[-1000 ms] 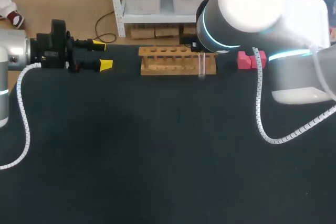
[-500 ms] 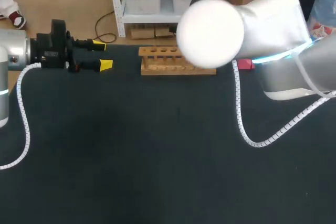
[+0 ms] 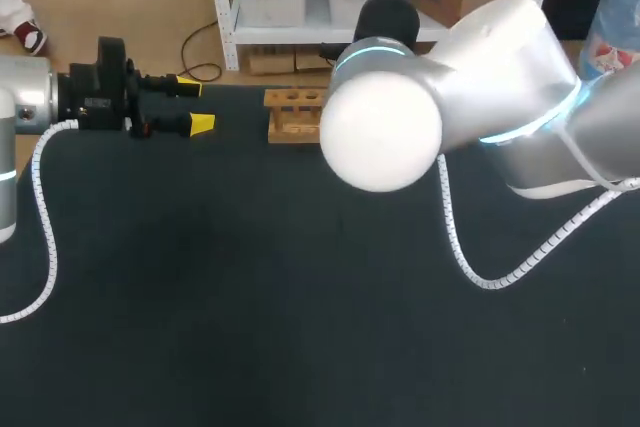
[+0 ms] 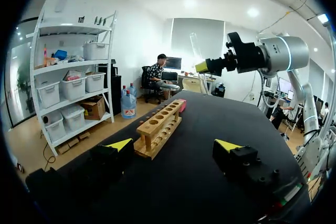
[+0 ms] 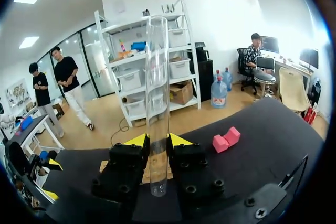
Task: Grasp the test tube, adjust it, and insert it.
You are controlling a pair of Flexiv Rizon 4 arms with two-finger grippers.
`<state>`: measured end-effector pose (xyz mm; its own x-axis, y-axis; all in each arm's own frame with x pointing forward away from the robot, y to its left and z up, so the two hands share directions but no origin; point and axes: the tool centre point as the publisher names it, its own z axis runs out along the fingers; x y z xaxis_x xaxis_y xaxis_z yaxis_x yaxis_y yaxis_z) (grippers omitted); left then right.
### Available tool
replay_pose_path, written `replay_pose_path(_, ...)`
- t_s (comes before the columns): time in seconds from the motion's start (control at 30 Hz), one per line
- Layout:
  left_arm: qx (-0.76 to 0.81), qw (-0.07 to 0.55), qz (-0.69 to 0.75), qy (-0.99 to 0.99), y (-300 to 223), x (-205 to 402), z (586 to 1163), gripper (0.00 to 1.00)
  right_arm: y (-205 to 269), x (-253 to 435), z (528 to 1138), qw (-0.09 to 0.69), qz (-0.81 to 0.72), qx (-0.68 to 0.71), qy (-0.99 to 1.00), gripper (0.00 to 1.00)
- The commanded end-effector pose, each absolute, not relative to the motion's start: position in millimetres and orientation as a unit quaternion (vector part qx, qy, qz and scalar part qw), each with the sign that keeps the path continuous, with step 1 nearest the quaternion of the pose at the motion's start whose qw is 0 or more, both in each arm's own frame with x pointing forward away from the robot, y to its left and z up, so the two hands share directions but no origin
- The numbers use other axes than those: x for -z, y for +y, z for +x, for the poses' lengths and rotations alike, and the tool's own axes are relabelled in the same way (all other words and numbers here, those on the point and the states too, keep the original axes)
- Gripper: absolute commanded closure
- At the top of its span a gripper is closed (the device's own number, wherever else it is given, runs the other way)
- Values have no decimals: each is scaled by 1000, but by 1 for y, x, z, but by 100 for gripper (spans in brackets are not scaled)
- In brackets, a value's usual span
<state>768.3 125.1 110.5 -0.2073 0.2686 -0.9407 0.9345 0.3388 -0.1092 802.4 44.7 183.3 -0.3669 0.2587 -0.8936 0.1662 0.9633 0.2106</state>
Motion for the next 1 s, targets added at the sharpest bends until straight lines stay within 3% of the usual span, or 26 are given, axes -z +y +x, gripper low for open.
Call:
replay_pose_path(0.03, 370, 452, 440, 682, 125, -109, 768, 0, 40, -181, 806, 570, 116, -51, 812, 100)
replay_pose_path(1.0, 370, 452, 440, 682, 125, -109, 768, 0, 28, -172, 825, 675, 8, -31, 737, 100)
